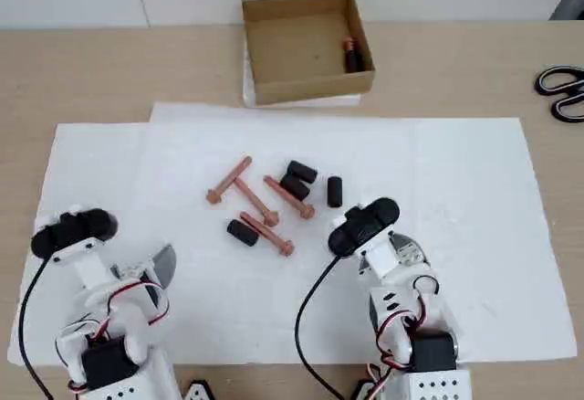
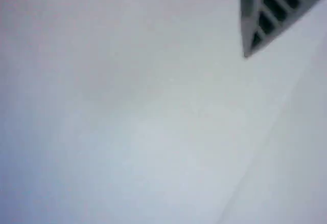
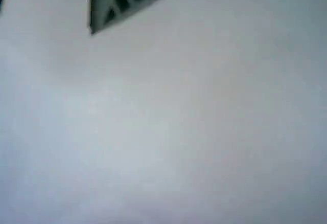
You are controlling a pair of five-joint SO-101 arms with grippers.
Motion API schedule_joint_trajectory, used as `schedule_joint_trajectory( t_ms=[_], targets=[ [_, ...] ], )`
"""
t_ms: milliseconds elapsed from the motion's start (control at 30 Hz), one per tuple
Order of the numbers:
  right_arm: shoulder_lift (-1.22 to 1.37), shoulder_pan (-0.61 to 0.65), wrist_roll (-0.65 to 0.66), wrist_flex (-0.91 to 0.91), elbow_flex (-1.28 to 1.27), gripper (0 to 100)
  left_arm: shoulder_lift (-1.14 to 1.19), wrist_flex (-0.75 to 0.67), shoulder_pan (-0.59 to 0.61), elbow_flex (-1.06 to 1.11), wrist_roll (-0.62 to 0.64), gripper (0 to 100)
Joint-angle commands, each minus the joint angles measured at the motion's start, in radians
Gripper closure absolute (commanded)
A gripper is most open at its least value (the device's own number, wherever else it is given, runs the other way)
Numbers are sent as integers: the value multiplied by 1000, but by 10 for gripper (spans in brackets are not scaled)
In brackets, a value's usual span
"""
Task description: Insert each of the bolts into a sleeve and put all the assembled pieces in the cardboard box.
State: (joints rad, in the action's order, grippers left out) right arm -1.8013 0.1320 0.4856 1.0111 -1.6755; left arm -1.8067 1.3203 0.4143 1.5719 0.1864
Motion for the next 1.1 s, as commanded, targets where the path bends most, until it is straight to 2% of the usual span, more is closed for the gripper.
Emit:
schedule_joint_trajectory(
  t_ms=[0, 500, 667, 900, 967, 1067],
  targets=[
    [-13, -2, 11, 7, -8, 881, -14, -21, -15, -5, 8, 683],
    [-13, 2, 11, -1, -6, 881, -14, -38, -18, -4, 8, 683],
    [-13, -45, 43, 12, 3, 881, -14, -110, -29, 12, 3, 683],
    [-13, -170, 52, 13, 222, 881, -12, -121, 72, -24, -3, 683],
    [-12, -194, 29, 15, 315, 881, -12, -146, 112, -30, -57, 683],
    [-10, -211, -3, 16, 434, 882, -12, -213, 176, -35, -204, 683]
  ],
)
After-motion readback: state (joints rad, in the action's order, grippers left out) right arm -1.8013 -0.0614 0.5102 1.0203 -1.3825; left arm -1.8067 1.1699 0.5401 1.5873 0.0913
